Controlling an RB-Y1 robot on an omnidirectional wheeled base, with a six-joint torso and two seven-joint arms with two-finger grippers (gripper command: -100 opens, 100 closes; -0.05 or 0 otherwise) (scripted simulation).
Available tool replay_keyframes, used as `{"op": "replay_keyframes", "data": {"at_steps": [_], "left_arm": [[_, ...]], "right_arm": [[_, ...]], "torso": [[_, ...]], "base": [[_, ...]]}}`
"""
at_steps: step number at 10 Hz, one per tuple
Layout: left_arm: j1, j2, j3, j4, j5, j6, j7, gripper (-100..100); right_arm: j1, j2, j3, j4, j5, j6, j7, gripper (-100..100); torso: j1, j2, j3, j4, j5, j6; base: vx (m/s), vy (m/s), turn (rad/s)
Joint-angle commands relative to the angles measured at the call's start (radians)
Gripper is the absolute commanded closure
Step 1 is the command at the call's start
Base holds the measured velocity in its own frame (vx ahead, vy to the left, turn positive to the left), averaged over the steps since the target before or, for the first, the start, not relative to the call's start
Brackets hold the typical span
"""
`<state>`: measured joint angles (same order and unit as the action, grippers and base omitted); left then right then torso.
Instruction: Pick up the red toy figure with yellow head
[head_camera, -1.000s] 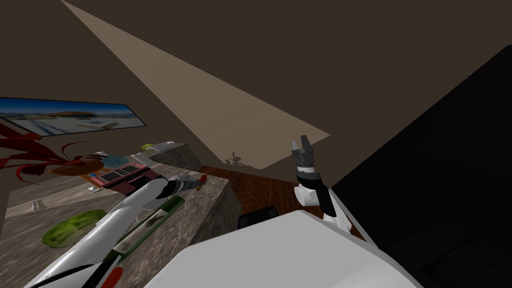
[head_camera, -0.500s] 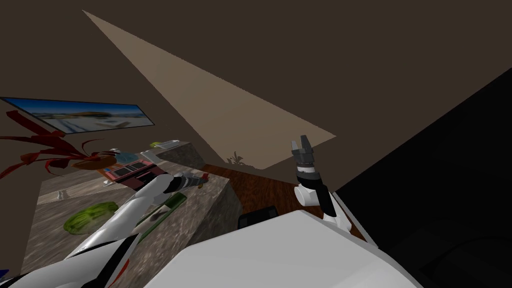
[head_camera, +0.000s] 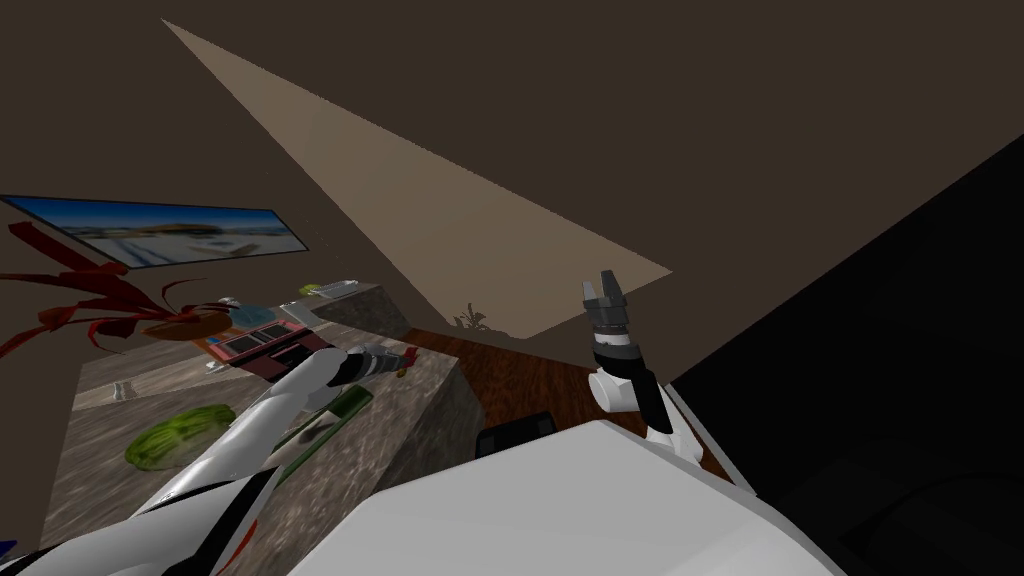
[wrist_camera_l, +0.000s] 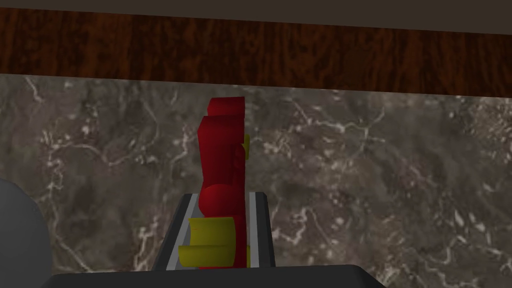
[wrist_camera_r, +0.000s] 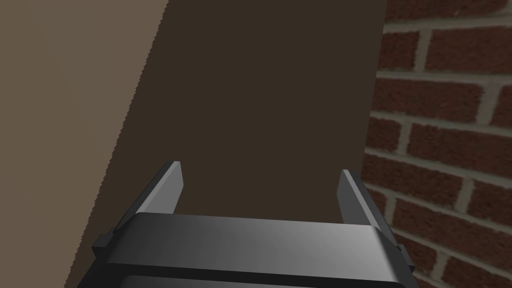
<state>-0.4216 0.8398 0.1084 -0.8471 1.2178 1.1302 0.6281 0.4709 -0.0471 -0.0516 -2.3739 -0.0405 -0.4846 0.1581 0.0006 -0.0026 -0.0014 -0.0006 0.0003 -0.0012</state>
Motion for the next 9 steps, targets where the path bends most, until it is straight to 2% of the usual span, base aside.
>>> {"op": "replay_keyframes", "data": {"at_steps": [1, 2, 3, 4, 5, 6, 7, 8, 9], "left_arm": [[0.0, 0.0, 0.0, 0.0, 0.0, 0.0, 0.0, 100], [0.0, 0.0, 0.0, 0.0, 0.0, 0.0, 0.0, 0], [0.05, 0.03, -0.004, -0.05, 0.017, -0.037, 0.05, 100], [0.064, 0.03, -0.004, -0.064, 0.017, -0.037, 0.061, 100], [0.098, 0.063, -0.006, -0.096, 0.039, -0.071, 0.092, 100], [0.127, 0.063, -0.006, -0.12, 0.039, -0.071, 0.116, 100], [0.135, 0.063, -0.006, -0.134, 0.039, -0.071, 0.117, 100], [0.171, 0.097, -0.008, -0.165, 0.061, -0.105, 0.156, 100], [0.2, 0.097, -0.008, -0.189, 0.061, -0.105, 0.173, 100]], "right_arm": [[0.0, 0.0, 0.0, 0.0, 0.0, 0.0, 0.0, 0], [0.0, 0.0, 0.0, 0.0, 0.0, 0.0, 0.0, 0], [0.0, 0.0, 0.0, 0.0, 0.0, 0.0, 0.0, 0], [0.0, 0.0, 0.0, 0.0, 0.0, 0.0, 0.0, 0], [0.0, 0.0, 0.0, 0.0, 0.0, 0.0, 0.0, 0], [0.0, 0.0, 0.0, 0.0, 0.0, 0.0, 0.0, 0], [0.0, 0.0, 0.0, 0.0, 0.0, 0.0, 0.0, 0], [0.0, 0.0, 0.0, 0.0, 0.0, 0.0, 0.0, 0], [0.0, 0.0, 0.0, 0.0, 0.0, 0.0, 0.0, 0]], "torso": [[0.0, 0.0, 0.0, 0.0, 0.0, 0.0], [0.0, 0.0, 0.0, 0.0, 0.0, 0.0], [0.0, 0.0, 0.0, 0.0, 0.0, 0.0], [0.002, 0.0, 0.0, 0.0, 0.0, 0.0], [0.003, 0.001, 0.0, 0.0, 0.0, 0.0], [0.004, 0.001, 0.001, 0.001, 0.0, 0.0], [0.004, 0.001, 0.001, 0.001, 0.0, -0.002], [0.002, 0.001, 0.001, 0.001, 0.0, -0.002], [0.002, 0.001, 0.001, 0.001, -0.001, 0.0]], "base": [[0.0, 0.0, 0.0], [0.0, 0.0, 0.0], [-0.012, 0.027, -0.165], [-0.012, 0.046, -0.135], [-0.017, 0.057, -0.22], [-0.016, 0.051, -0.092], [-0.005, 0.02, 0.035], [-0.012, 0.02, -0.173], [-0.013, 0.036, -0.115]]}}
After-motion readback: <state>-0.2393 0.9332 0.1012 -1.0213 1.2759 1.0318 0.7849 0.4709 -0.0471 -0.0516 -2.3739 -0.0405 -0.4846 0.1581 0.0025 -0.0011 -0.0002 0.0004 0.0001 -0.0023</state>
